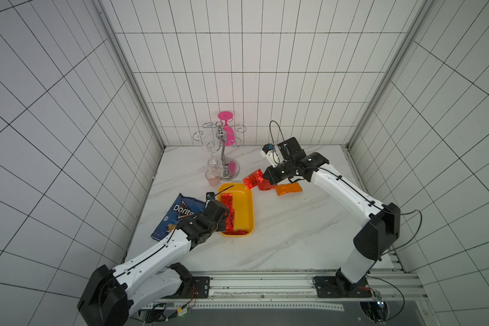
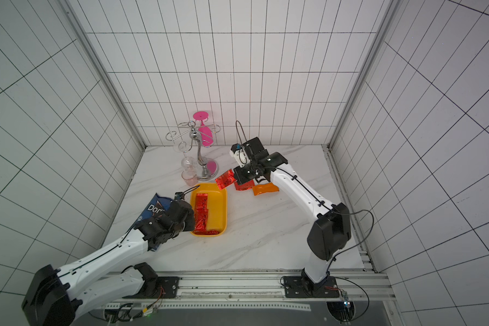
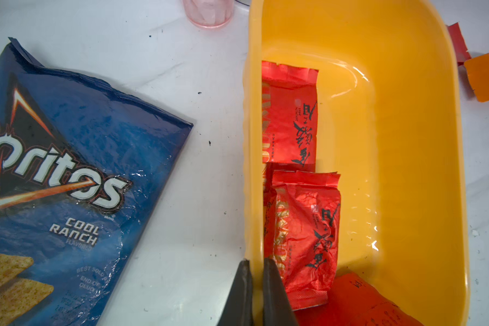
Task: Take the tea bags out of the storage box
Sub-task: Place the tea bag at the center of the board.
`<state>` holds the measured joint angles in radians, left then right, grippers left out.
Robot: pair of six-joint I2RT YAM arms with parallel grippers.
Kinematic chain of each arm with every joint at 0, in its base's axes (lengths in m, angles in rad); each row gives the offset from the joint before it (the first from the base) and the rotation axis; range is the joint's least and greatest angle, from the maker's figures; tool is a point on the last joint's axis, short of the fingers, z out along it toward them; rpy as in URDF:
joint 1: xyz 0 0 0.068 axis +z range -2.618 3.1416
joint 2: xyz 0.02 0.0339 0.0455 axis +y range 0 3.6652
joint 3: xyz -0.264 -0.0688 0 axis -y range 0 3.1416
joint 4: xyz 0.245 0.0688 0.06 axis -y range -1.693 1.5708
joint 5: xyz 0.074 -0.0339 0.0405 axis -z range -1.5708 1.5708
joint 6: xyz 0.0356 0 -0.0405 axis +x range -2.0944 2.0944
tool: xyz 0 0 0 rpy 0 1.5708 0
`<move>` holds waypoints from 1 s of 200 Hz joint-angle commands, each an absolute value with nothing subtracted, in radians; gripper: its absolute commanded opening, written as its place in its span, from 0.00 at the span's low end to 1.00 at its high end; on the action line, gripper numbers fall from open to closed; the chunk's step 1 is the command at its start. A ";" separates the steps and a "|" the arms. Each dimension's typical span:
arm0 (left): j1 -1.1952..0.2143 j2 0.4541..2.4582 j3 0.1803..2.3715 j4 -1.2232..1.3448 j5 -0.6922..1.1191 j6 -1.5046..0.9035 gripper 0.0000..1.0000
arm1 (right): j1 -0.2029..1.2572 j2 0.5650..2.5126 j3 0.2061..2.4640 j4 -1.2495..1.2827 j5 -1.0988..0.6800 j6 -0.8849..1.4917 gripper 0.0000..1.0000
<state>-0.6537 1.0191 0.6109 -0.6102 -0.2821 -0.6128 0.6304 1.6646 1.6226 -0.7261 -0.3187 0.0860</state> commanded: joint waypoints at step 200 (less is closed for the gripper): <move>-0.655 1.006 0.599 -0.589 -0.299 -0.617 0.00 | -0.059 1.779 1.117 -0.426 -0.347 0.511 0.02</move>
